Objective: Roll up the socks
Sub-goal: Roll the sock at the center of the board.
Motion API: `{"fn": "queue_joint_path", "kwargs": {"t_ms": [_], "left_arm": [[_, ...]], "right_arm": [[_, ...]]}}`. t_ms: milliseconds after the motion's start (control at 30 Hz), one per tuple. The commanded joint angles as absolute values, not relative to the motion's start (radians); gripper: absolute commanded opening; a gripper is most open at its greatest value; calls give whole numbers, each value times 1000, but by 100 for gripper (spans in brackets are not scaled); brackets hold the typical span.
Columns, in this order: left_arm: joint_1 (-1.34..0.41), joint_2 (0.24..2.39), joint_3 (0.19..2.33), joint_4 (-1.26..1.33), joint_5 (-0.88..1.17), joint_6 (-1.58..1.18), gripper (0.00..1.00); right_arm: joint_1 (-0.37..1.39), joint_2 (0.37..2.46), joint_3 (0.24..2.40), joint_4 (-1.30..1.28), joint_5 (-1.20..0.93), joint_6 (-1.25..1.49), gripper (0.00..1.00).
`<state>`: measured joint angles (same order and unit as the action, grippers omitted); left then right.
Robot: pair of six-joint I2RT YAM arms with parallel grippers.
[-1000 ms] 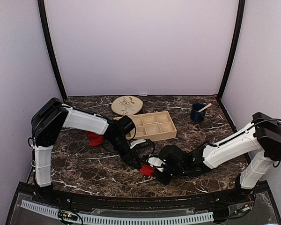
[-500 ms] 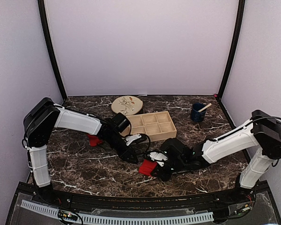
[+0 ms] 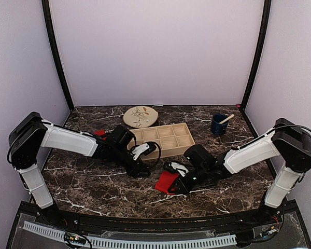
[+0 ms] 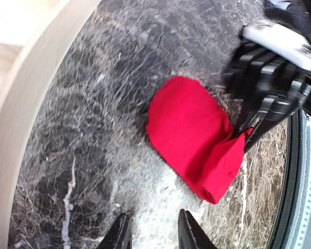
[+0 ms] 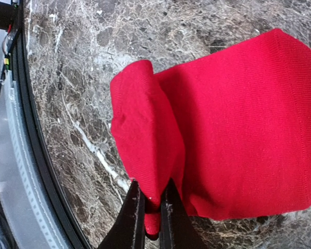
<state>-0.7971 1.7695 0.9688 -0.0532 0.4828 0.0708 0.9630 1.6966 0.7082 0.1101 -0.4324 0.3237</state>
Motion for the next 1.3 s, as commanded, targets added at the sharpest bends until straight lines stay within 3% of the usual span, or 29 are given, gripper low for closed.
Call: {"fn": "queue_joint_path", "kwargs": {"t_ms": [0,367,1267], "left_arm": [[-847,1701,915,66,432,79,33],[-982,1669,866,103,347,173,35],[-1115,1755,918,101,140,420,37]], "right_arm": [[927,1740,675,106,-537,371,0],[873,1779,683,96,-639,405,0],[866,1812,708,30,-695,381,0]]}}
